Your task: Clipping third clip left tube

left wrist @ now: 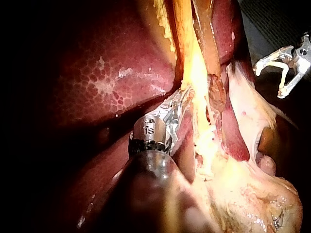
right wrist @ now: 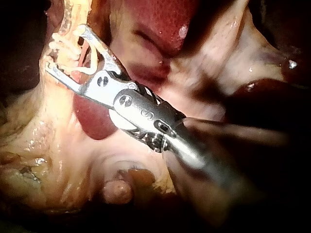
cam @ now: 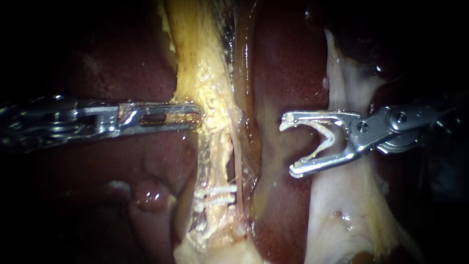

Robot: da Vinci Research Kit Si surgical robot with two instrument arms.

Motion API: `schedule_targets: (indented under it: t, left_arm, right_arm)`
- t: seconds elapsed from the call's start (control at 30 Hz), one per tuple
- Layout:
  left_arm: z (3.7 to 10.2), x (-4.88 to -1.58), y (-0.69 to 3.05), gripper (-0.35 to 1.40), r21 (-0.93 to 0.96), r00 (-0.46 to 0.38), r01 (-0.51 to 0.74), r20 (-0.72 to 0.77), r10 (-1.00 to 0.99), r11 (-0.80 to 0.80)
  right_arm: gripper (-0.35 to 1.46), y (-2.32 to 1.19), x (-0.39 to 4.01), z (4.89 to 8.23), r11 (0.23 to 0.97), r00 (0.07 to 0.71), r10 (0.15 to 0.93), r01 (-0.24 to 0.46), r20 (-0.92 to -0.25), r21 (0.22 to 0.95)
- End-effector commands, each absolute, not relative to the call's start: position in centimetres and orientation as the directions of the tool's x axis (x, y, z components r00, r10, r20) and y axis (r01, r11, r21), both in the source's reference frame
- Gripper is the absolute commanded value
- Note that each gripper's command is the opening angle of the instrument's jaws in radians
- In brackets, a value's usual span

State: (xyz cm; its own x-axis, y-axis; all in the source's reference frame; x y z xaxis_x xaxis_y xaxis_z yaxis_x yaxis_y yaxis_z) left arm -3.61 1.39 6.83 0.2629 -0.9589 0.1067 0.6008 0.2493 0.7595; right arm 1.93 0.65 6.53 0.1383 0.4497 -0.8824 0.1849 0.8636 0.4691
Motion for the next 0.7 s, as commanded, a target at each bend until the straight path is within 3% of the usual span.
schedule_targets:
  t: [0.03, 0.3, 0.43, 0.7]
  left_arm:
    - [6.82, -3.61, 1.39, -0.35, 0.760, 0.263, 0.600, 0.107, -0.959, 0.250]
    - [6.74, -3.46, 1.40, -0.35, 0.766, 0.272, 0.592, 0.103, -0.957, 0.251]
    - [6.59, -3.34, 1.45, -0.35, 0.761, 0.266, 0.599, 0.105, -0.958, 0.250]
    - [6.16, -3.15, 1.56, -0.35, 0.758, 0.243, 0.607, 0.109, -0.964, 0.239]
  right_arm:
    - [0.60, 0.65, 1.93, 6.53, 0.863, 0.139, 0.450, 0.184, -0.882, 0.470]
    - [0.60, 0.55, 2.01, 6.64, 0.822, 0.158, 0.512, 0.193, -0.844, 0.535]
    - [0.60, 0.40, 2.15, 6.81, 0.754, 0.204, 0.593, 0.199, -0.779, 0.626]
    - [0.60, 0.14, 2.52, 7.29, 0.696, 0.262, 0.637, 0.210, -0.725, 0.687]
